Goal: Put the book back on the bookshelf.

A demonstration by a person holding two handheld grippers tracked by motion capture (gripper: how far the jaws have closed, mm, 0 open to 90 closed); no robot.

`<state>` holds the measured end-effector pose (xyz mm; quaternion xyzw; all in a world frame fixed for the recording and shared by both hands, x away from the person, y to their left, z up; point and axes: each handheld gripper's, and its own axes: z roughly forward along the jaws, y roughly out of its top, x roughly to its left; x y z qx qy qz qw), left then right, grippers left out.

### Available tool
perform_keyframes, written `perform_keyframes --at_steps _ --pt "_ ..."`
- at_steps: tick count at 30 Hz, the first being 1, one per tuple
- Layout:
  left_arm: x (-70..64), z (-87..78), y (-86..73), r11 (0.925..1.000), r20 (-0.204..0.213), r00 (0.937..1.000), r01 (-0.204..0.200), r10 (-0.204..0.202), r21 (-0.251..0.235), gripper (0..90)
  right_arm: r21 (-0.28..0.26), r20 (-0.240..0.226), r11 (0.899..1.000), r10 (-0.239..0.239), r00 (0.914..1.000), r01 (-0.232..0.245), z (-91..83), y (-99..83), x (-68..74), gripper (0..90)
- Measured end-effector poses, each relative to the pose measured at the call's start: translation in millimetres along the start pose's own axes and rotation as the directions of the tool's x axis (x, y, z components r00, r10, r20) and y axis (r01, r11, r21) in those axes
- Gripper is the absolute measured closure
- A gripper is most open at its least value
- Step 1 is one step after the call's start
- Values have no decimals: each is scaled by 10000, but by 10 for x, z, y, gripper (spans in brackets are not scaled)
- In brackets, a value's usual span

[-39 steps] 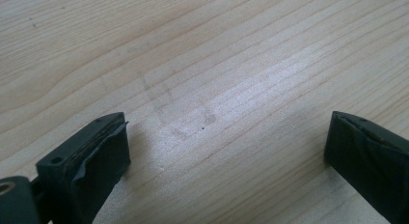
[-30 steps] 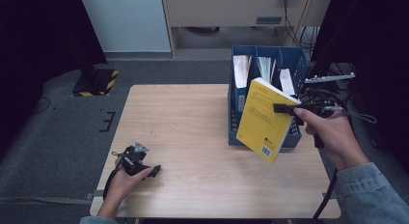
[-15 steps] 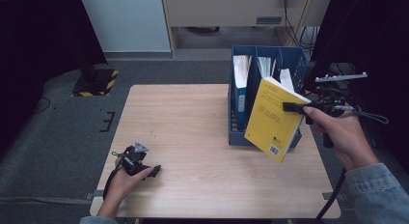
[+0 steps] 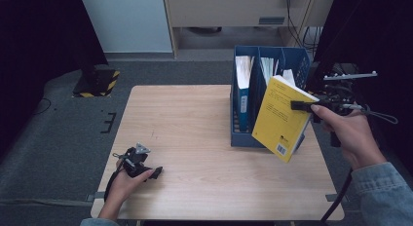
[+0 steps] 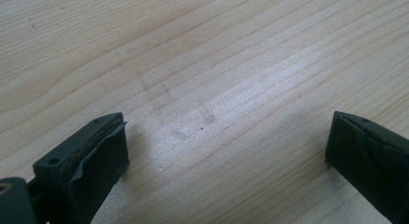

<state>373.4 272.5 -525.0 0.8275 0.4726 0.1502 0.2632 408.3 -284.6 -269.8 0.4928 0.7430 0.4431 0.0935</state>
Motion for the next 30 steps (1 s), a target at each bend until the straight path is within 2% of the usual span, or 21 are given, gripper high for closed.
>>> perform_keyframes --at_steps 22,30 --pt "-10 4 -4 9999 9 10000 70 -70 -78 0 -118 435 9998 186 9989 -181 23 117 -34 746" --pt "-11 3 -7 9999 12 10000 65 -65 -91 0 -84 482 9999 114 9988 -111 -73 114 -40 746"
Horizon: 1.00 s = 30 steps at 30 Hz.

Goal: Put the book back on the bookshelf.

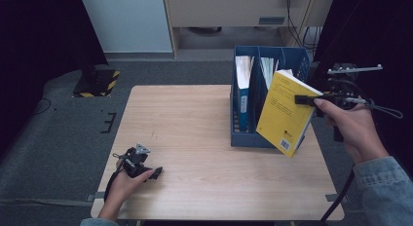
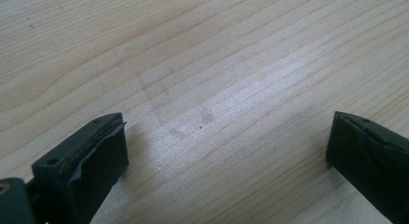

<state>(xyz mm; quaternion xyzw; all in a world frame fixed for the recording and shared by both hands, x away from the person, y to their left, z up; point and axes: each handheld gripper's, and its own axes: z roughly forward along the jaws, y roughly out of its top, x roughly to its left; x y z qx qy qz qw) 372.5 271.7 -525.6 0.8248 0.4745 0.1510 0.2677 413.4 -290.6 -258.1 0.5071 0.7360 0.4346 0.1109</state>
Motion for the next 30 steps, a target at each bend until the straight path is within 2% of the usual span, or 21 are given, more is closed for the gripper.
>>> perform_keyframes --at_steps 10,25,30 --pt "-2 1 1 10000 4 10000 18 -18 10 0 4 408 9996 276 9988 -276 -85 -27 -133 746" --pt "2 0 1 10000 -10 10000 -41 41 11 0 -53 1084 9994 358 9935 -355 26 150 -168 746" --pt "1 0 2 10000 0 10000 -32 32 13 0 -65 1301 9989 465 9904 -460 112 192 -173 746"
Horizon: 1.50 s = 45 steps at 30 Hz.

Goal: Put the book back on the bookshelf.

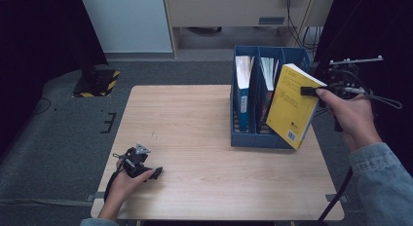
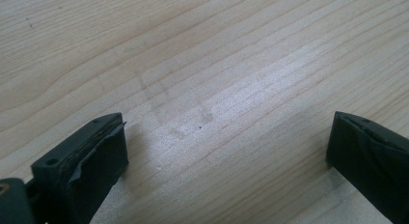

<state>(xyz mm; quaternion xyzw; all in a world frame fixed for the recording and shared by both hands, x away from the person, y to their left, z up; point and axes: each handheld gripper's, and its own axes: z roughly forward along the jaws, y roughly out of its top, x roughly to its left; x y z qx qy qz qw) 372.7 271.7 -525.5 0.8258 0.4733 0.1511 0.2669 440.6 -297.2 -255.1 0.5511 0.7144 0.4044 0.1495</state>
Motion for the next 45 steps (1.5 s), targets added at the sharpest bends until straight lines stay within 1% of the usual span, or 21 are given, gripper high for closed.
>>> perform_keyframes --at_steps 4,10,12,19,34,37,39,43,45 --pt "0 -1 0 10000 1 10000 5 -5 -1 0 -91 30 9999 51 10000 -51 73 51 35 746" --pt "0 -1 1 10000 3 10000 4 -4 6 0 -125 341 9999 31 9994 -27 204 143 97 746" --pt "1 -3 3 10000 17 10000 -11 11 44 0 -239 444 9997 48 9990 -37 260 170 99 746" --pt "4 0 7 10000 25 10000 -52 52 51 0 -538 758 9982 324 9966 -284 422 242 99 746" --pt "-1 2 6 10000 20 10000 -45 45 40 0 -818 1135 9959 474 9924 -382 696 314 109 746" --pt "0 2 7 10000 31 10000 -59 58 52 0 -922 1176 9945 599 9913 -492 747 316 105 746" --pt "2 1 8 9999 43 9999 -93 93 71 0 -1033 1298 9933 646 9894 -513 781 316 94 746" --pt "0 2 6 10000 31 10000 -62 62 37 0 -1170 1342 9911 793 9878 -637 828 311 70 746" --pt "-1 5 6 10000 27 10000 -55 55 11 0 -1348 1431 9882 925 9854 -732 843 297 66 746"
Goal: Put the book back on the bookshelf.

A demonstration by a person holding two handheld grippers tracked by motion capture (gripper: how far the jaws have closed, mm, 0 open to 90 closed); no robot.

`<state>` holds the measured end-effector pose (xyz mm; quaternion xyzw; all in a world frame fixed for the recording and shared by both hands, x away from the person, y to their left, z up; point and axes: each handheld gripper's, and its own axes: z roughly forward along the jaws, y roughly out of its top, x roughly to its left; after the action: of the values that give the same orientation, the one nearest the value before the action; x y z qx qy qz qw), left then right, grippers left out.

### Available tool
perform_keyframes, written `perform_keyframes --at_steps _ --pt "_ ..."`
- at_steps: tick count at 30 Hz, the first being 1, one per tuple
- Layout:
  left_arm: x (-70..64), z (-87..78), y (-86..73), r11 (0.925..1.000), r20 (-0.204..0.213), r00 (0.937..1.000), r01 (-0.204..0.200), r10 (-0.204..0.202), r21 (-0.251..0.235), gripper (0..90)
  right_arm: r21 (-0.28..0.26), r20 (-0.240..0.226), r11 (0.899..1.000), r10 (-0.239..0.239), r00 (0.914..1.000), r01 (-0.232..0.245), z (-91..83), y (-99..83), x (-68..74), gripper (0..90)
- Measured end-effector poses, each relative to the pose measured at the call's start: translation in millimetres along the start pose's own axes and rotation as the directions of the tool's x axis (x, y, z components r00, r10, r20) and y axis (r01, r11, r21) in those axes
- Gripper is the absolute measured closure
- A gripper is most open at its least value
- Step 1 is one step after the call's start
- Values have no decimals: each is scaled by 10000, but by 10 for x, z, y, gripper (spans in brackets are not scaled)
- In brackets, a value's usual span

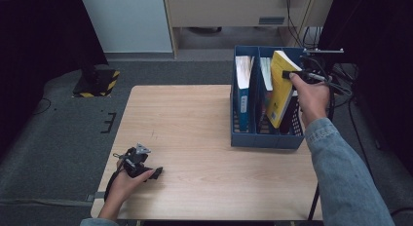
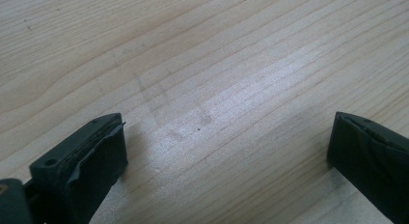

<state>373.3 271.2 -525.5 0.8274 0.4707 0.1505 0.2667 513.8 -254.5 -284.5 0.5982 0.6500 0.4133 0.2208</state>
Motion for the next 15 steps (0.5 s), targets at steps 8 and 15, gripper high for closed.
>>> perform_keyframes --at_steps 8,15 --pt "3 -1 1 10000 11 10000 -33 33 19 0 -80 3 9999 61 10000 -61 85 -58 20 745" --pt "3 -1 0 10000 14 10000 -44 44 17 0 -31 -3 9999 108 9999 -108 144 -93 3 745"
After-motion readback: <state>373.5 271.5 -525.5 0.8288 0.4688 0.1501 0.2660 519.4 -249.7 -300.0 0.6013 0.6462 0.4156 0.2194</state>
